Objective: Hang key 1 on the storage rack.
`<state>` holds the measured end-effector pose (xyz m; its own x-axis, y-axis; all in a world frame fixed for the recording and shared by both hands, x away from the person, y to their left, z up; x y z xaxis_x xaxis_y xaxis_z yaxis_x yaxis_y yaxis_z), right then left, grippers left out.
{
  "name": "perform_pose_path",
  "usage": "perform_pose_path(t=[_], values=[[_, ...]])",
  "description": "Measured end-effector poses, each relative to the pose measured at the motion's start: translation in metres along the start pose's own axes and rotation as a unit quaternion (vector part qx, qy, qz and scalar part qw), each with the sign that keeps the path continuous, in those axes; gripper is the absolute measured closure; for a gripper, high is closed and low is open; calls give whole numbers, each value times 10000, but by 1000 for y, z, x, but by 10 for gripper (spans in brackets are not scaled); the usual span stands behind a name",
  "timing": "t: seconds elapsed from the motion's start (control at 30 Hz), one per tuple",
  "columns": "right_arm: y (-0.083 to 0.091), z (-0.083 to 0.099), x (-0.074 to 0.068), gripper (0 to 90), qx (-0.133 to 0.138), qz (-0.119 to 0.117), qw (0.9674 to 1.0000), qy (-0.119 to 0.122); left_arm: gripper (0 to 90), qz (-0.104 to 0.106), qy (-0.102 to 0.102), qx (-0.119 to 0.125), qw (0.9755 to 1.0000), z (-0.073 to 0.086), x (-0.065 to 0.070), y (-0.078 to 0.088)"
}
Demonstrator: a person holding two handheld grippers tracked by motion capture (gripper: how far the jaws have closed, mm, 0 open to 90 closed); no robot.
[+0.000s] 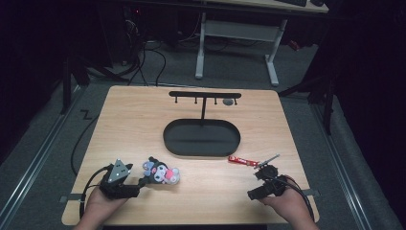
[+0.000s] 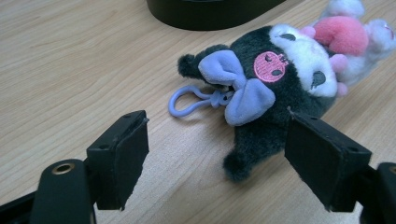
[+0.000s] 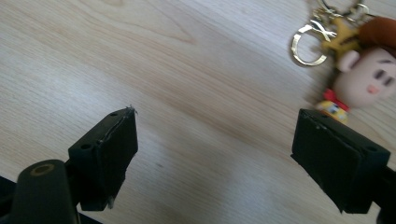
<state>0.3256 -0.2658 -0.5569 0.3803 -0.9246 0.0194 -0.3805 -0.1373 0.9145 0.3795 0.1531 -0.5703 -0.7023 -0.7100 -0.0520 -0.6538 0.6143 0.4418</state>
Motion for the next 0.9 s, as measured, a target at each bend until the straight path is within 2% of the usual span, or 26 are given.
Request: perform_pose_path(t=[0.37,0.6,0.7,0.9], values=[[10,9,26,151,81,114,9994,-330,220,23,-16,-30,10000,1,1,-1],[11,6,45,164,210,270,9981,-516,220,32,-27,-49,10000,2,1,-1],[10,2,49,208,250,340,9978,-509,221,30,-33,-58,10000,2,1,-2],[5,-10,56,415,362,451,9972,-476,221,43,-40,-71,10000,3,1,-2]])
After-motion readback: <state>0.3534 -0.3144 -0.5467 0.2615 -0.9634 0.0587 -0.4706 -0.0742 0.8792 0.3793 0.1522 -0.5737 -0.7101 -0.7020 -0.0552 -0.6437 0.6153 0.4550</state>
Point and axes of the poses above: each handheld gripper's, and its own axes: y roughly backward along the jaws, z roughly out of its underside, x roughly to its right, the point moved 9 cm from there along -y, roughly forward along the jaws, and after that the axes turned 12 degrees about x, right-handed, at the moved point
